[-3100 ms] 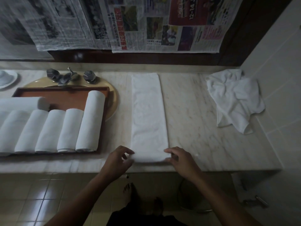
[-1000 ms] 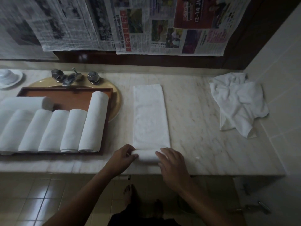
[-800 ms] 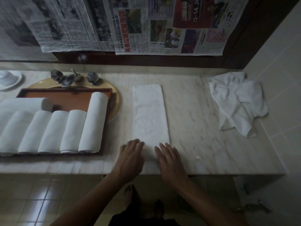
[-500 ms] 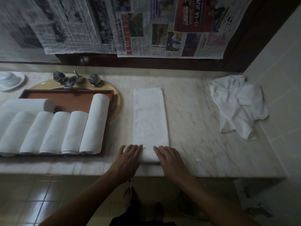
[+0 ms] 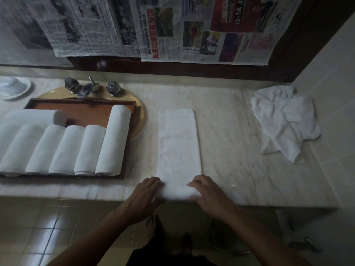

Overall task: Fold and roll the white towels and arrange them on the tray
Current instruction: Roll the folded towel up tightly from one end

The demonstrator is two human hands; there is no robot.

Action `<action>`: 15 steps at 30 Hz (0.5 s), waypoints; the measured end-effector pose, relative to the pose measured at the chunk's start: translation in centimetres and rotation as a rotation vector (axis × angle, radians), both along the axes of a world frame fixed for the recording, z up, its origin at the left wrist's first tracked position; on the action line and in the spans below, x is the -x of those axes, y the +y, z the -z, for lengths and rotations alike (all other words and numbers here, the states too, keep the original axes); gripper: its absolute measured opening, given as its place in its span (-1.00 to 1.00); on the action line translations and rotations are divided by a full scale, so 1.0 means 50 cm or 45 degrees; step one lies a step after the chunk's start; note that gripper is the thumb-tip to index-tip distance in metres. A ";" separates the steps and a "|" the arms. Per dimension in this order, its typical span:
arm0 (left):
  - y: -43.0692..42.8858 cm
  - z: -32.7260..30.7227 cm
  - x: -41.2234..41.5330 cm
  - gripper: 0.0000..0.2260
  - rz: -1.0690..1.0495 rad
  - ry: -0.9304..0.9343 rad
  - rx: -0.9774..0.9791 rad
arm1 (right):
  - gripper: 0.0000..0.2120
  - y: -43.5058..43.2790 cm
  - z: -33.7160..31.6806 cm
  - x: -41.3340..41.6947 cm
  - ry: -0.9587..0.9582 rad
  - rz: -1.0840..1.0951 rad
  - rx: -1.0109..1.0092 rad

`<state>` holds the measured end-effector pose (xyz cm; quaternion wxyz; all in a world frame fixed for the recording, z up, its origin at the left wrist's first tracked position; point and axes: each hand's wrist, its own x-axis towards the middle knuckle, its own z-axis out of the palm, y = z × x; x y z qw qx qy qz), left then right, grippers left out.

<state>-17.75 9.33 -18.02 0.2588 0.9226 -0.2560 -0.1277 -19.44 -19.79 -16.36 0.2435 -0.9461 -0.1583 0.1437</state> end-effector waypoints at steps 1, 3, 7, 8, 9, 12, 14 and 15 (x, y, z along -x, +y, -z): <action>-0.001 0.000 -0.008 -0.54 -0.015 0.032 0.013 | -0.57 -0.003 -0.001 -0.008 0.026 0.012 0.016; -0.003 -0.003 -0.024 -0.49 -0.052 0.115 0.052 | -0.57 -0.003 0.000 -0.022 0.096 0.058 0.053; -0.008 -0.023 -0.065 -0.33 -0.067 0.257 -0.011 | -0.58 0.020 0.005 -0.009 -0.166 0.132 0.177; -0.011 -0.032 -0.077 -0.31 -0.054 0.290 -0.041 | -0.59 0.030 0.007 0.003 -0.287 0.131 0.195; -0.015 -0.041 -0.091 -0.32 -0.045 0.332 -0.074 | -0.60 0.041 0.011 0.016 -0.385 0.135 0.189; -0.024 -0.063 -0.120 -0.51 -0.029 0.483 -0.166 | -0.55 0.075 0.026 0.052 -0.444 0.084 0.225; -0.024 -0.067 -0.127 -0.54 -0.073 0.550 -0.171 | -0.49 0.082 0.038 0.060 -0.401 0.058 0.283; -0.025 -0.068 -0.125 -0.50 -0.126 0.504 -0.162 | -0.47 0.080 0.042 0.057 -0.395 0.051 0.299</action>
